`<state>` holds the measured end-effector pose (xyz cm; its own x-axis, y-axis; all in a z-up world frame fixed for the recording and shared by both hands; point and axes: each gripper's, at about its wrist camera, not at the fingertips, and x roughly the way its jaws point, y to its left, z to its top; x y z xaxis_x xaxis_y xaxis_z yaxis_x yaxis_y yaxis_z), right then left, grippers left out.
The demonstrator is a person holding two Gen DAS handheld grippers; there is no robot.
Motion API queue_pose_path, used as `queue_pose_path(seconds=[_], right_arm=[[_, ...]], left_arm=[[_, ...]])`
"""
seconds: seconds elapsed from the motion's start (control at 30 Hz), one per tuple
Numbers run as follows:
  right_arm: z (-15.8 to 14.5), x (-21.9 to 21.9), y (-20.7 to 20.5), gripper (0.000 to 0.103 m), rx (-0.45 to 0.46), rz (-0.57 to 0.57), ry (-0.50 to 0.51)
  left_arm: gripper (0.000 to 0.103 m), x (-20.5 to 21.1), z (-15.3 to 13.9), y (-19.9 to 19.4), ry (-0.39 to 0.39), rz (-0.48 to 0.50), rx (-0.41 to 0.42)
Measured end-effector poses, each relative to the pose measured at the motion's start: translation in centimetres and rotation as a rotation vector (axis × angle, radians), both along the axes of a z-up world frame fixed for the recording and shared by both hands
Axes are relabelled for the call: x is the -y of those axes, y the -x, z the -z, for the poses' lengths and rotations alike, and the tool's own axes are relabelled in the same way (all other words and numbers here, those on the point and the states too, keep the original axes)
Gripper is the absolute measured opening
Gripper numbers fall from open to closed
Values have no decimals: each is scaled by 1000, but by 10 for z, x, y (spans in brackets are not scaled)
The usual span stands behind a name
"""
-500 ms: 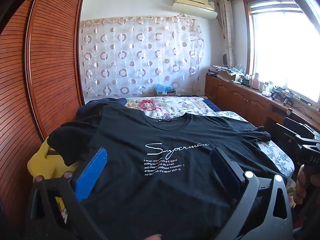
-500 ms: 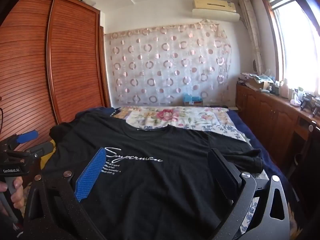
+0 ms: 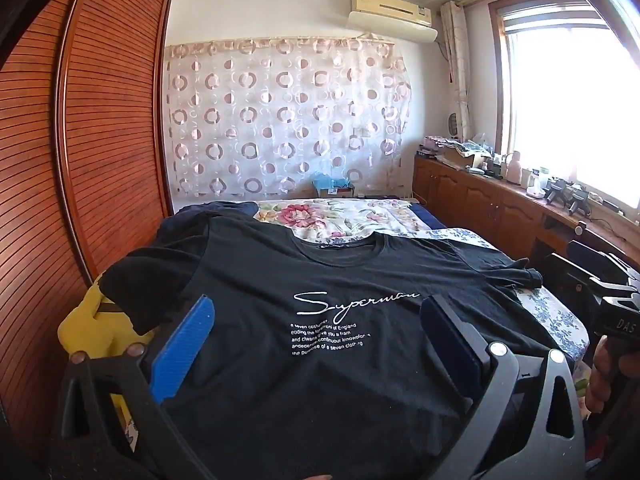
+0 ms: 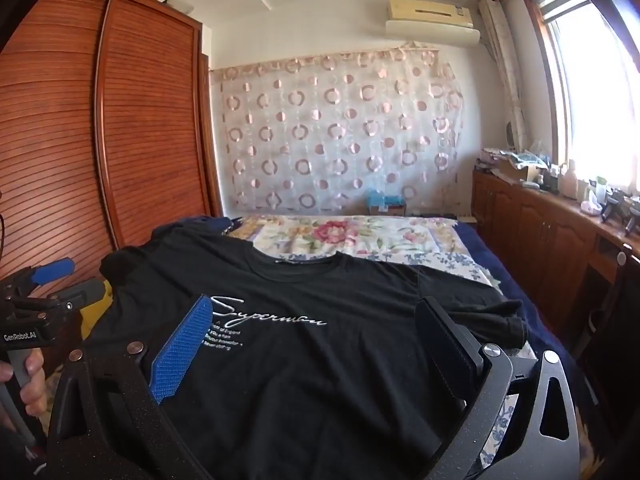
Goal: Fold small clothes
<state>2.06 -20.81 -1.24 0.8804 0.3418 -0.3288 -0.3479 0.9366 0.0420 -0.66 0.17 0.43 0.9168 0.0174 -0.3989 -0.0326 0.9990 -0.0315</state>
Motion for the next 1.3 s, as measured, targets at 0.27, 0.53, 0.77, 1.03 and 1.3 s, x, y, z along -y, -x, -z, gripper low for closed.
queue_pose_path(seconds=[0.27, 0.53, 0.77, 1.03, 1.3], right_arm=[[-1, 2, 2, 103, 5, 0, -2], [-1, 1, 2, 103, 5, 1, -3], [-1, 1, 2, 103, 7, -1, -3], [-1, 2, 2, 103, 7, -1, -4], [-1, 2, 2, 103, 8, 0, -4]], left_arm=[[103, -1, -2, 4, 0, -6, 8], [103, -2, -5, 7, 1, -6, 13], [103, -3, -6, 7, -2, -7, 15], [103, -3, -7, 7, -1, -6, 14], [103, -4, -10, 7, -4, -6, 18]])
